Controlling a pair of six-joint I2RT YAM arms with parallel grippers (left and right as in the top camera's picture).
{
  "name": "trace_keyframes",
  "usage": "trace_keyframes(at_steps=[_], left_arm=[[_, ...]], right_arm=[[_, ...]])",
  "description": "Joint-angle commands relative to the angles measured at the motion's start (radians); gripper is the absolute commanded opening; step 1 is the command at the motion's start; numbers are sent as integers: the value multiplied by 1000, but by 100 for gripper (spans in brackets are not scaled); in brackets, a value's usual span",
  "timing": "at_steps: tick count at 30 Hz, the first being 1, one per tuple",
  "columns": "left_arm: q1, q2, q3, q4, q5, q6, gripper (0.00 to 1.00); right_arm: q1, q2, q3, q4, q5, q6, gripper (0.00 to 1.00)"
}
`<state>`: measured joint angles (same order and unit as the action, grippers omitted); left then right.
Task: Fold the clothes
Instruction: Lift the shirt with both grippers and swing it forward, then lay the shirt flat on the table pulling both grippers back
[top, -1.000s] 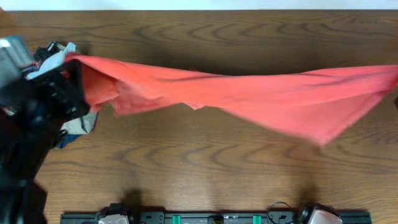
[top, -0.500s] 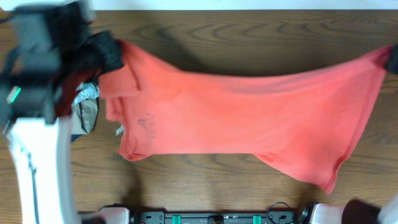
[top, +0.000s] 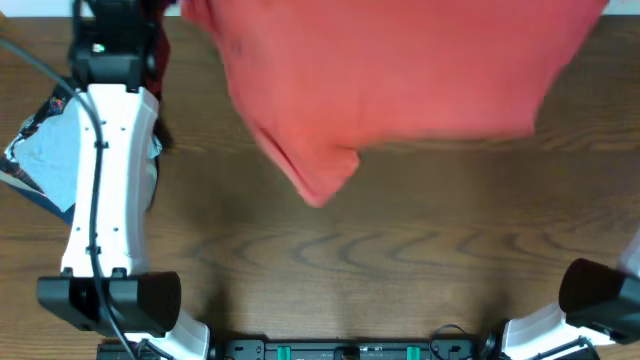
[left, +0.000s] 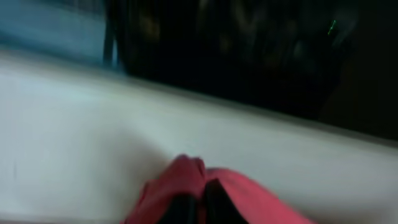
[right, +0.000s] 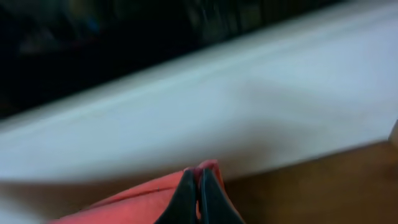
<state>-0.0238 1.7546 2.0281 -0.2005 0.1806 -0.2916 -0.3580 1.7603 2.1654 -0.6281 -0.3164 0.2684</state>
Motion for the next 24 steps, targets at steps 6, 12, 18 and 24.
trace_keyframes(at_steps=[6,12,18,24], left_arm=[[29,-76,203,-286,-1,6,6],[21,-74,193,-830,31,5,5],[-26,-36,72,-1224,62,29,6],[-90,-31,-229,-1237,62,30,6]], right_arm=[[-82,-121,82,-178,76,-63,1],[-72,-86,32,-513,145,-195,1],[-71,-40,-159,-676,295,-199,1],[-71,-40,-427,-669,294,-195,1]])
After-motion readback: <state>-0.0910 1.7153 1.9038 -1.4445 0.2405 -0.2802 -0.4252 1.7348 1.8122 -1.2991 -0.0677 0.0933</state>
